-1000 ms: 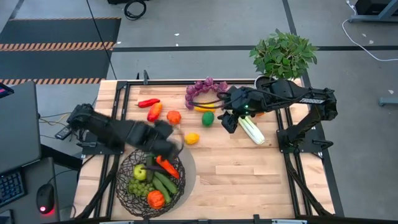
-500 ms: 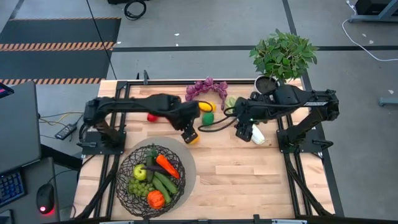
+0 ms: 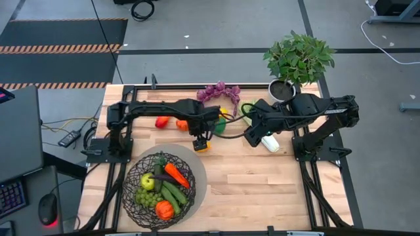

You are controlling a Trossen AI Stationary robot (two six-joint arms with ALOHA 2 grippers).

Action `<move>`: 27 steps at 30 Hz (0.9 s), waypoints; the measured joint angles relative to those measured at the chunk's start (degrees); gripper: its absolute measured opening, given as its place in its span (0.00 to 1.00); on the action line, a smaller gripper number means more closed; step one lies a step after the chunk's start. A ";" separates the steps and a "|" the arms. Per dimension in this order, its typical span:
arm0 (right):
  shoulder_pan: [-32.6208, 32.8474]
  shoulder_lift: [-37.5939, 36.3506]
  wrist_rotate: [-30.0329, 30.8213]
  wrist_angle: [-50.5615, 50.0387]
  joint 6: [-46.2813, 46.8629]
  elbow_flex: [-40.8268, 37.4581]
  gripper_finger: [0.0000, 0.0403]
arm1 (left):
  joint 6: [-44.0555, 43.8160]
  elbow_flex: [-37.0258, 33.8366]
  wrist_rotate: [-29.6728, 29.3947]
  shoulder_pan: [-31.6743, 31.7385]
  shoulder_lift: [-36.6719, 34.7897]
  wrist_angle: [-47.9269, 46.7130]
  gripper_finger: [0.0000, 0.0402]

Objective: Build produce basket
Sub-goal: Put the yellow lemon into the black basket

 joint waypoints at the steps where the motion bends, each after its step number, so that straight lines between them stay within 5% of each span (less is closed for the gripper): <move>1: -0.04 0.02 0.02 0.11 1.09 0.00 0.90 | -0.03 0.00 -0.02 -0.23 0.79 0.30 0.74; 14: -0.50 0.11 -5.57 2.17 9.95 -5.39 0.90 | -0.35 0.00 -2.65 -1.13 8.72 5.14 0.79; 27: -0.50 0.09 -10.58 2.46 7.25 -9.62 0.90 | -0.55 0.02 -4.66 -3.01 12.39 5.00 0.78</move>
